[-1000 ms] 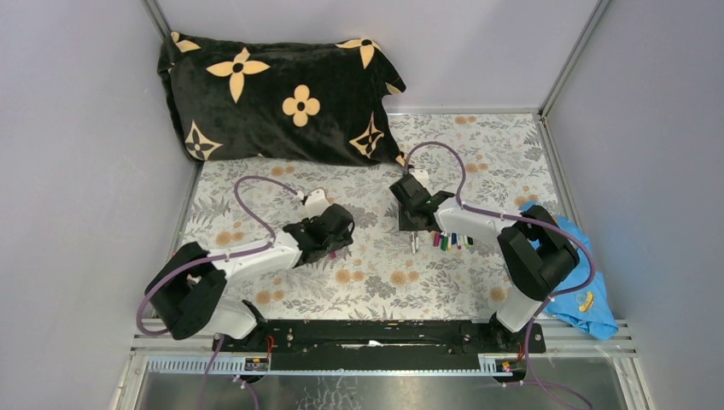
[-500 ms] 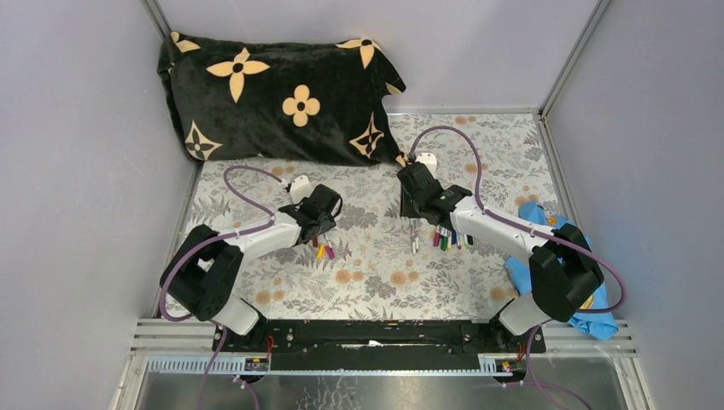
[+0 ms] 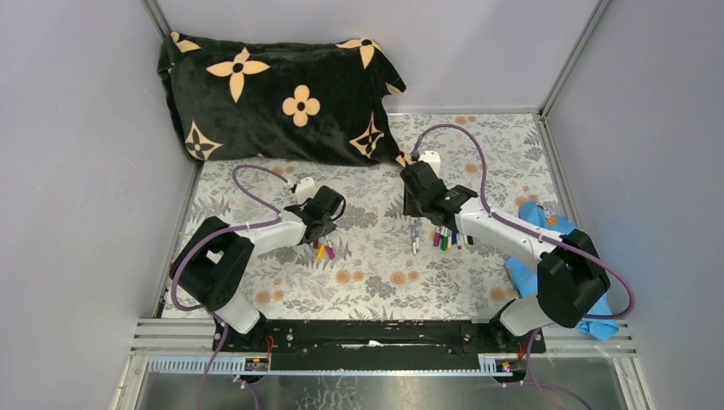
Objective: Open the pen caps
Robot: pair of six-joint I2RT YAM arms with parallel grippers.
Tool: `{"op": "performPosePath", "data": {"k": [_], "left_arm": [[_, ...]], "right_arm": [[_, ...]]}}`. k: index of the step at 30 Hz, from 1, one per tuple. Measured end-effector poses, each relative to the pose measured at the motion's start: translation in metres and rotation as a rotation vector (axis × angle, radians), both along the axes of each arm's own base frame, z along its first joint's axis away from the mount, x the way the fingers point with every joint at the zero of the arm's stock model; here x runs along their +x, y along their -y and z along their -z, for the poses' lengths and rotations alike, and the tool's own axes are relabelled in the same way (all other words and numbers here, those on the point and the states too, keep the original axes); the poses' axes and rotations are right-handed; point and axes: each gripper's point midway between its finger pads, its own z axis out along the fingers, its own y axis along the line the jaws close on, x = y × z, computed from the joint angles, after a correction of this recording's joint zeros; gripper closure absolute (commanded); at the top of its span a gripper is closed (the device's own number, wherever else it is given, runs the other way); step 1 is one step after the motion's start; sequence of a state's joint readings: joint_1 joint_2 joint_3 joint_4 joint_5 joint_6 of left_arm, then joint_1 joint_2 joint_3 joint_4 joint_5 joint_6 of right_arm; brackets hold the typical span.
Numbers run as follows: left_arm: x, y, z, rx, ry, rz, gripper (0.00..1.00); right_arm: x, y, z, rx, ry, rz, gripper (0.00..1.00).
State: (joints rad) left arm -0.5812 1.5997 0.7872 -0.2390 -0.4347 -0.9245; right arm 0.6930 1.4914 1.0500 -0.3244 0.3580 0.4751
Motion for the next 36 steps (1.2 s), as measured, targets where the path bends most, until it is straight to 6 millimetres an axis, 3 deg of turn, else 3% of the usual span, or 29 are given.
{"op": "performPosePath", "data": {"k": [4, 8, 18, 28, 36], "left_arm": [[0.003, 0.002, 0.0, -0.005, 0.008, 0.002, 0.79], [0.006, 0.005, 0.001, -0.009, 0.013, 0.008, 1.0], [0.012, 0.022, -0.001, -0.044, 0.009, 0.046, 1.0], [0.021, 0.108, -0.035, -0.132, 0.065, 0.235, 1.0], [0.009, 0.159, -0.025, -0.14, 0.036, 0.366, 1.0]], "right_arm": [[0.0, 0.0, -0.002, 0.003, 0.005, 0.0, 0.6], [-0.001, 0.002, -0.002, 0.001, 0.007, 0.003, 0.61], [-0.003, 0.023, -0.002, -0.056, 0.026, 0.056, 0.61], [-0.014, 0.072, 0.025, -0.131, -0.056, 0.168, 0.61], [-0.014, 0.085, 0.043, -0.141, -0.11, 0.209, 0.61]]}}
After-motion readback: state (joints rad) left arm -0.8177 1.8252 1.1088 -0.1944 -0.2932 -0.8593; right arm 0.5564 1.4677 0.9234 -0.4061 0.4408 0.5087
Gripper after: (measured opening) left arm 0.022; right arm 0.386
